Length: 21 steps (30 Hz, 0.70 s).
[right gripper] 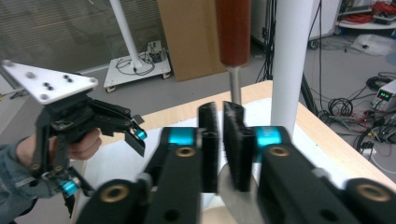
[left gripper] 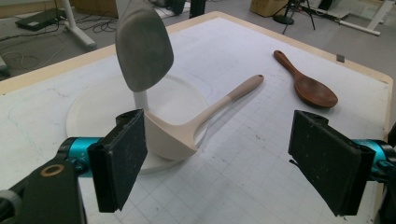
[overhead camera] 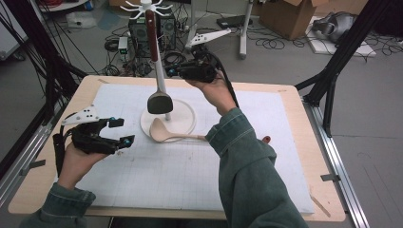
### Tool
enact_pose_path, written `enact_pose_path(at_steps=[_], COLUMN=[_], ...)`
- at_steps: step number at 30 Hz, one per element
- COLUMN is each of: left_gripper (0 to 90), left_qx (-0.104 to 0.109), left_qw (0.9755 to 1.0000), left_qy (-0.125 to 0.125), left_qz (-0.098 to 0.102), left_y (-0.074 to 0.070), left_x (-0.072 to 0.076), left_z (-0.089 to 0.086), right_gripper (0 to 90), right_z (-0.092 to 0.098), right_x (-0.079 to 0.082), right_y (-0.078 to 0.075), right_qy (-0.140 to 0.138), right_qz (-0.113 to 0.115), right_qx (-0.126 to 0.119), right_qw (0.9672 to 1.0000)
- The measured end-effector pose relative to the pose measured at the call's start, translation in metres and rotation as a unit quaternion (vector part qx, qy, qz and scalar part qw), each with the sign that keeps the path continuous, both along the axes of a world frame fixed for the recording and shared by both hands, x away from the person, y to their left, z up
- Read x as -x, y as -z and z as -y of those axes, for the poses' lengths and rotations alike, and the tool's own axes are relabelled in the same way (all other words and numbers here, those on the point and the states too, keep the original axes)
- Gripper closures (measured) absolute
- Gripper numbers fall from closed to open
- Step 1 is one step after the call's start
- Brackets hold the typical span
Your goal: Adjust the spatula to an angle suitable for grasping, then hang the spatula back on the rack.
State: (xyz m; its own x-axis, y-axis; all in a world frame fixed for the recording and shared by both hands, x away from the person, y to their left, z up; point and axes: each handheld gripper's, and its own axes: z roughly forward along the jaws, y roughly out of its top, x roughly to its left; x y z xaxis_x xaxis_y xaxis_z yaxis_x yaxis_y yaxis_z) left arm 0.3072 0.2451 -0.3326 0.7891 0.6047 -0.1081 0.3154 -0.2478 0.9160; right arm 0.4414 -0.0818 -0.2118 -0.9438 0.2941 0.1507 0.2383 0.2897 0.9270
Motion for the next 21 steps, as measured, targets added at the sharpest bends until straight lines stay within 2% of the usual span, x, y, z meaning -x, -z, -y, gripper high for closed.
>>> enact_pose_path(at_steps=[5, 6, 7, 13, 15, 21], left_gripper=[19.9, 19.9, 19.9, 19.9, 19.9, 19.9], left_qx=[0.001, 0.0, 0.001, 0.002, 0.003, 0.003], left_qw=[1.0, 1.0, 1.0, 1.0, 1.0, 1.0], left_qy=[0.001, 0.0, -0.001, -0.001, -0.001, -0.002], left_qz=[0.001, 0.001, 0.002, 0.002, 0.002, 0.003], left_y=[-0.001, -0.001, -0.002, -0.002, -0.003, -0.003], left_x=[0.001, 0.001, 0.001, 0.001, 0.001, 0.001], left_z=[0.0, -0.001, -0.001, -0.002, -0.002, -0.003], right_gripper=[89.8, 89.9, 89.9, 89.9, 89.8, 89.9], right_z=[0.01, 0.013, 0.013, 0.019, 0.018, 0.006], right_x=[0.003, 0.004, 0.004, 0.002, 0.0, -0.001], right_y=[-0.02, -0.031, -0.031, -0.066, -0.075, -0.089], right_qy=[0.003, 0.006, 0.006, 0.013, 0.015, 0.013], right_qz=[0.006, 0.013, 0.013, 0.032, 0.033, 0.045], right_qx=[0.007, 0.005, 0.005, -0.017, -0.032, -0.042], right_qw=[1.0, 0.9999, 0.9999, 0.9993, 0.9989, 0.9981])
